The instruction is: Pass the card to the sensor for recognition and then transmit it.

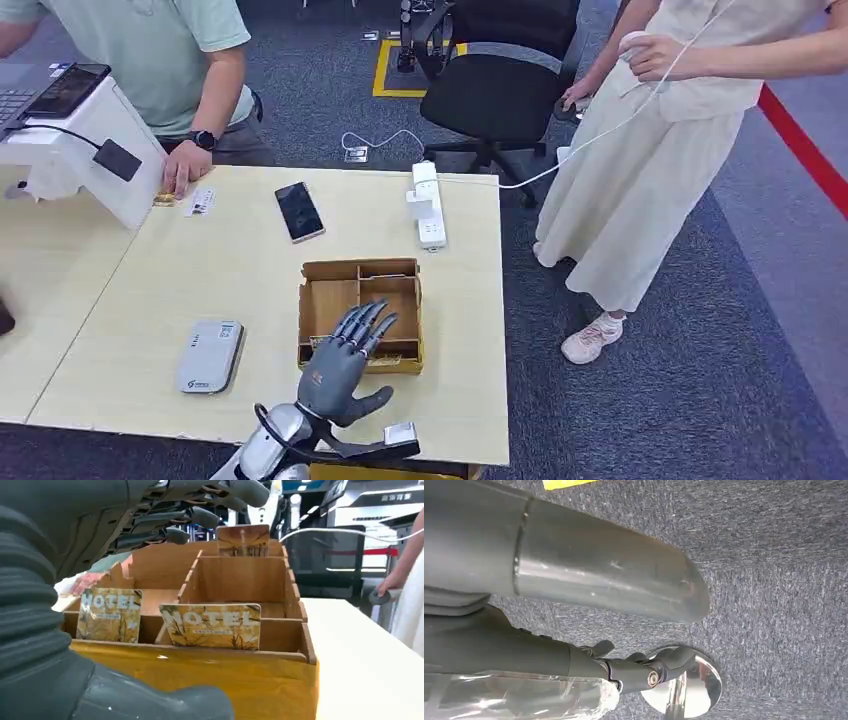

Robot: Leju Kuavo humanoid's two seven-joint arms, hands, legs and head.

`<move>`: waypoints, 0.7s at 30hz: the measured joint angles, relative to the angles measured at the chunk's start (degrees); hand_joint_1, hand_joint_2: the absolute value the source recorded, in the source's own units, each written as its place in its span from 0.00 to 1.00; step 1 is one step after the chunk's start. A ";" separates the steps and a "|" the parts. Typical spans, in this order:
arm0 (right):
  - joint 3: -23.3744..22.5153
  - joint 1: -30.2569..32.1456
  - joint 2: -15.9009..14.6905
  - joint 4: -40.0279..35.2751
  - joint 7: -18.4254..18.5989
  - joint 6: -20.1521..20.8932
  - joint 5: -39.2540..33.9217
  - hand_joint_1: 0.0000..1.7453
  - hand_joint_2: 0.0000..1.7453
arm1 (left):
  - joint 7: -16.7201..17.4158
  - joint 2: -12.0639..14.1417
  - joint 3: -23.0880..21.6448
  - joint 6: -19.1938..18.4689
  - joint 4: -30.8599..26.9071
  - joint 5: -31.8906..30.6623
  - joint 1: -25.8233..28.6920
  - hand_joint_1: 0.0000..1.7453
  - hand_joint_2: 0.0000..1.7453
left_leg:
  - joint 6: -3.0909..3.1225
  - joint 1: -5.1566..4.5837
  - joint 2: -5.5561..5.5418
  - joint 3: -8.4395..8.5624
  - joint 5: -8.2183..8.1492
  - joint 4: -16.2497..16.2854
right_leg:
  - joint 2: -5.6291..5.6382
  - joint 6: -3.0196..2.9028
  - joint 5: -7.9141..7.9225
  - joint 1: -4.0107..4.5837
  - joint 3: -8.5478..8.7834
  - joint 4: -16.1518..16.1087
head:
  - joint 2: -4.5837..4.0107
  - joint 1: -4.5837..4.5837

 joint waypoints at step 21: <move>0.87 0.05 0.00 0.52 0.04 -0.17 -0.85 0.00 0.00 | 0.92 -0.13 -0.90 3.56 1.90 -1.48 -1.08 1.00 1.00 | 0.02 0.00 0.00 0.00 -0.02 0.00 | 0.00 0.00 -0.01 0.00 0.00 0.00 | 0.00 0.00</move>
